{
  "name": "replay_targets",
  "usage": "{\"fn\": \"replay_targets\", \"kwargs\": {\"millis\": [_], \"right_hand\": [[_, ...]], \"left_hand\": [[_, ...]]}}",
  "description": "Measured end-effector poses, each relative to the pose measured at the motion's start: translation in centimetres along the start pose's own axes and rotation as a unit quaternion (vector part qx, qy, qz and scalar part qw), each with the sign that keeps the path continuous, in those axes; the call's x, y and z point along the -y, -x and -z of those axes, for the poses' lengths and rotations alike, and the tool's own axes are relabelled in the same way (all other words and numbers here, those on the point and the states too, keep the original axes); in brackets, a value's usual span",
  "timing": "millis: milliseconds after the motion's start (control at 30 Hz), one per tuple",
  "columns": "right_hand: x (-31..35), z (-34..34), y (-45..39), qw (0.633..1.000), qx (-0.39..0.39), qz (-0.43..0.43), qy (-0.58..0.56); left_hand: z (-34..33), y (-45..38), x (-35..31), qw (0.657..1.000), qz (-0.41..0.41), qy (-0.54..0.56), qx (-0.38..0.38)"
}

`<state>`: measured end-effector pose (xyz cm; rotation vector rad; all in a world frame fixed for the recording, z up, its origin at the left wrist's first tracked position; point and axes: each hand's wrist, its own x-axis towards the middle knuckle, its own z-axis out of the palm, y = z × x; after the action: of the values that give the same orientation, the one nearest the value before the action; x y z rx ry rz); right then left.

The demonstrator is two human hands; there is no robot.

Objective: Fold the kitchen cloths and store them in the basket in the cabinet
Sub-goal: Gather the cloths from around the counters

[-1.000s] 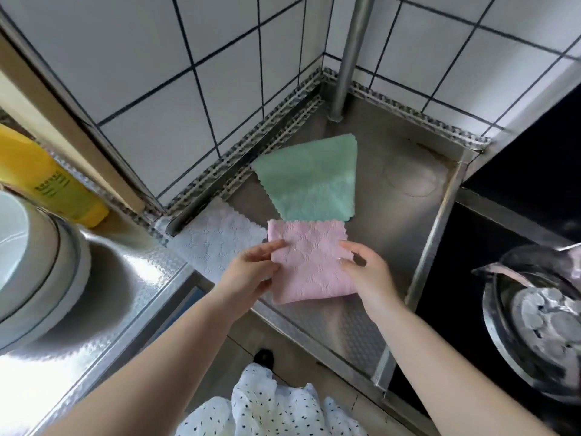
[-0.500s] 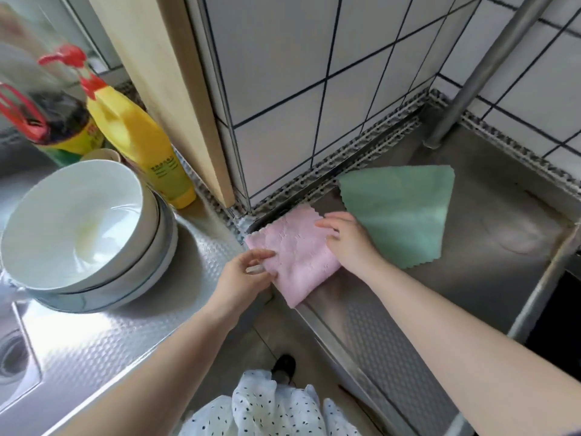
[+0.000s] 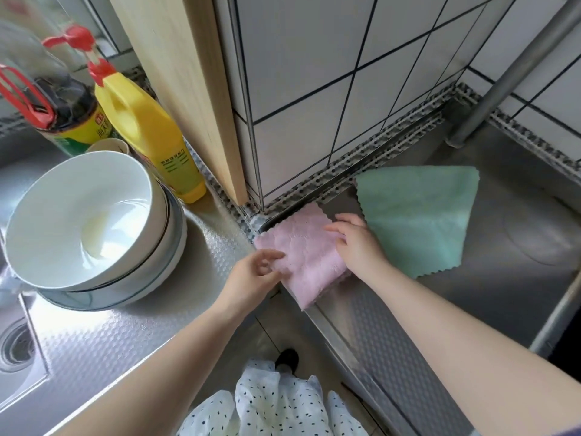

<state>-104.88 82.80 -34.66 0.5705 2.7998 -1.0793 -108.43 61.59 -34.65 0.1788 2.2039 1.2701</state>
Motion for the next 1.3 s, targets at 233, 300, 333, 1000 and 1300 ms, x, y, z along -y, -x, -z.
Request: {"fn": "replay_targets", "kwargs": {"millis": [233,300,333,1000,1300], "right_hand": [[2.5,-2.7,1.8,0.968,-0.013,0.125,0.218],[2.0,-3.9,2.1,0.959,0.039,0.103,0.260],[1.6,-4.3,2.1,0.954,0.054,0.096,0.278],[-6.9,0.7,5.0,0.958,-0.151,-0.186,0.159],[-9.0,3.3,6.3,0.964,-0.198,-0.154,0.089]], "left_hand": [[-1.2,-0.1,-0.5,0.869,-0.352,-0.341,-0.073],[-2.1,-0.5,-0.1,0.864,-0.325,-0.384,-0.023],[-2.4,-0.6,0.3,0.860,-0.305,-0.409,-0.012],[-5.1,-3.3,-6.5,0.841,-0.338,-0.422,-0.014],[-12.5,-8.5,-9.9,0.795,-0.369,-0.469,0.108]]}}
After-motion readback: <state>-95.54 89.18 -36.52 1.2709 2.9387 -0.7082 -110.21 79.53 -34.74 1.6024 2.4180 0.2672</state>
